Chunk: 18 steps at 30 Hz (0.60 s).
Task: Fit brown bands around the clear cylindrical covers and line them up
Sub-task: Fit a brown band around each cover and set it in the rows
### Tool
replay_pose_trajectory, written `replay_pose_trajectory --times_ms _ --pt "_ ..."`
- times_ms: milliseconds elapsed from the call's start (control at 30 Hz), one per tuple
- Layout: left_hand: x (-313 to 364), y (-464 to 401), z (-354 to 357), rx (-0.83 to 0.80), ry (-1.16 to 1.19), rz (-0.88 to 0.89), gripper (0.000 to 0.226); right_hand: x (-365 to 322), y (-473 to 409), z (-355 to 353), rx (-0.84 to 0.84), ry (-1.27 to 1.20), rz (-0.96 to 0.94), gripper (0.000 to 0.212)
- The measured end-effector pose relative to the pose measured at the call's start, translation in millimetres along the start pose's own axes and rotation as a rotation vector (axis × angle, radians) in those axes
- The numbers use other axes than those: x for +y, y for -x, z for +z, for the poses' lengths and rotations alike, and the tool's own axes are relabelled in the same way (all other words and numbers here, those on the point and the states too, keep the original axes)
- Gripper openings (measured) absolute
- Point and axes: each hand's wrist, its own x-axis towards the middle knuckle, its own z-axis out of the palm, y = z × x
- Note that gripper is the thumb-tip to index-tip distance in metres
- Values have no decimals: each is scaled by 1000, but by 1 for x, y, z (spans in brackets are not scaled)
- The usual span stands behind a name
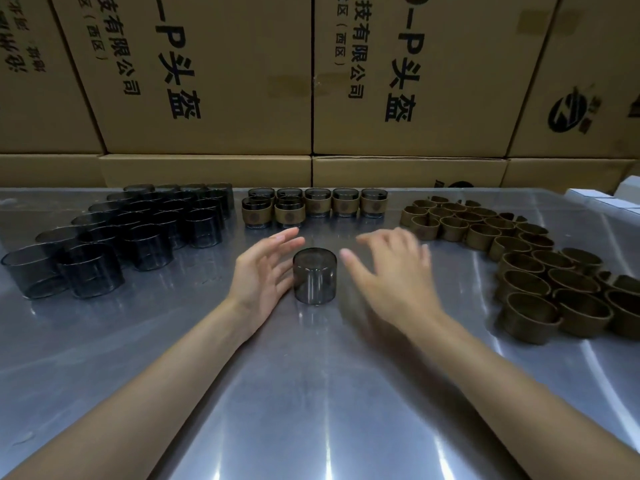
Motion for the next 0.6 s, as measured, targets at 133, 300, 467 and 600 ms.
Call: replay_pose_trajectory --times_ms 133,300,467,600 --pt "-1 0 0 -9 -36 -3 33 45 -7 -37 170 350 220 46" --pt "-1 -1 0 -7 -56 0 33 92 -4 -55 -263 458 745 72" --pt "-2 -1 0 -14 -64 -8 43 88 -15 -47 -348 432 734 64" --pt "-2 -1 0 -29 -67 -3 50 79 -28 -36 -346 398 561 57"
